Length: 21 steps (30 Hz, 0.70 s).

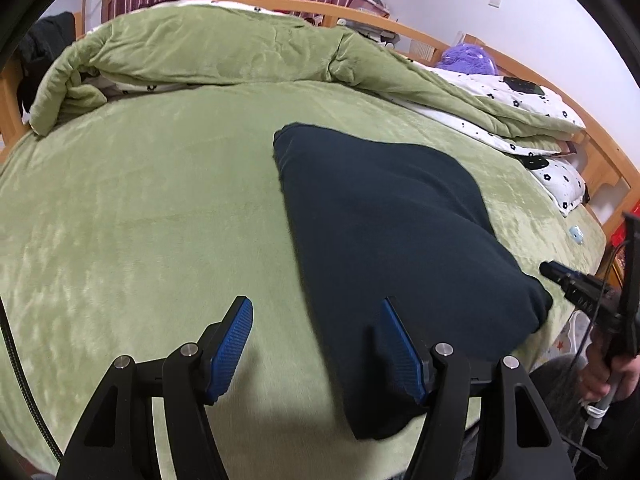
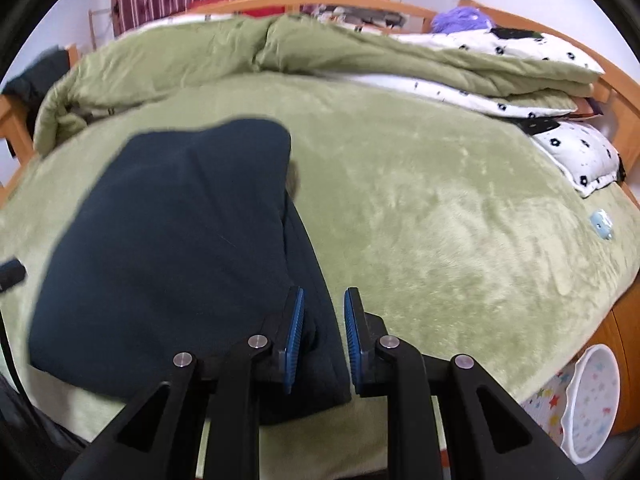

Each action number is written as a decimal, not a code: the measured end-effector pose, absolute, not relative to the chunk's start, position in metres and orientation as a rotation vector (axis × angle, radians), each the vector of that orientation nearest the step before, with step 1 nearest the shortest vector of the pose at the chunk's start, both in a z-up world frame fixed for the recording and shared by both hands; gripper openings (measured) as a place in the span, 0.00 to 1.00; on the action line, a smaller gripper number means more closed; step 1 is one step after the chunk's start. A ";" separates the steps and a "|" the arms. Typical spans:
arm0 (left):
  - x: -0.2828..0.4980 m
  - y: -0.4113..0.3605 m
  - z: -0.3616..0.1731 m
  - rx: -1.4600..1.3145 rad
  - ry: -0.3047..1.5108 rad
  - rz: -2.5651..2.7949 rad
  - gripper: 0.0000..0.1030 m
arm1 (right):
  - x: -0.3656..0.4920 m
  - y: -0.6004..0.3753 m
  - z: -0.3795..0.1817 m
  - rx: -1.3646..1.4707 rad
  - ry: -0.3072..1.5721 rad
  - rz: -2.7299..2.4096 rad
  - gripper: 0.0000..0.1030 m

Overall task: Fold small clothes
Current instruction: 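Open the right tool and pull both tools back from the folded bundle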

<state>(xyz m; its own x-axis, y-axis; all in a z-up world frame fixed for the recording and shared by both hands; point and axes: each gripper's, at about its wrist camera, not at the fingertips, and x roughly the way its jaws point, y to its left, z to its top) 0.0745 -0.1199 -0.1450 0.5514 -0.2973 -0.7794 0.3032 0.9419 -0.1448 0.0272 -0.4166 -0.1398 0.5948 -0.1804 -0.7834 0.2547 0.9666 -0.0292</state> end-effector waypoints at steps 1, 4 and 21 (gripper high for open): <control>0.068 -0.120 -0.139 0.008 0.908 -0.348 0.62 | 0.023 -0.414 -0.132 0.095 0.889 -0.253 0.25; 0.053 -0.122 -0.123 0.019 0.876 -0.323 0.63 | 0.012 -0.406 -0.109 0.100 0.861 -0.243 0.36; -0.042 -0.116 -0.044 0.062 0.738 -0.226 0.89 | -0.079 -0.359 -0.032 0.080 0.739 -0.203 0.86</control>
<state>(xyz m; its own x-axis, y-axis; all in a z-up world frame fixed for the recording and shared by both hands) -0.0419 -0.1160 -0.0443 0.7163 -0.1828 -0.6734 0.2261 0.9738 -0.0238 -0.0790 -0.3587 -0.0322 0.7202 -0.1557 -0.6761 0.2120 0.9773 0.0008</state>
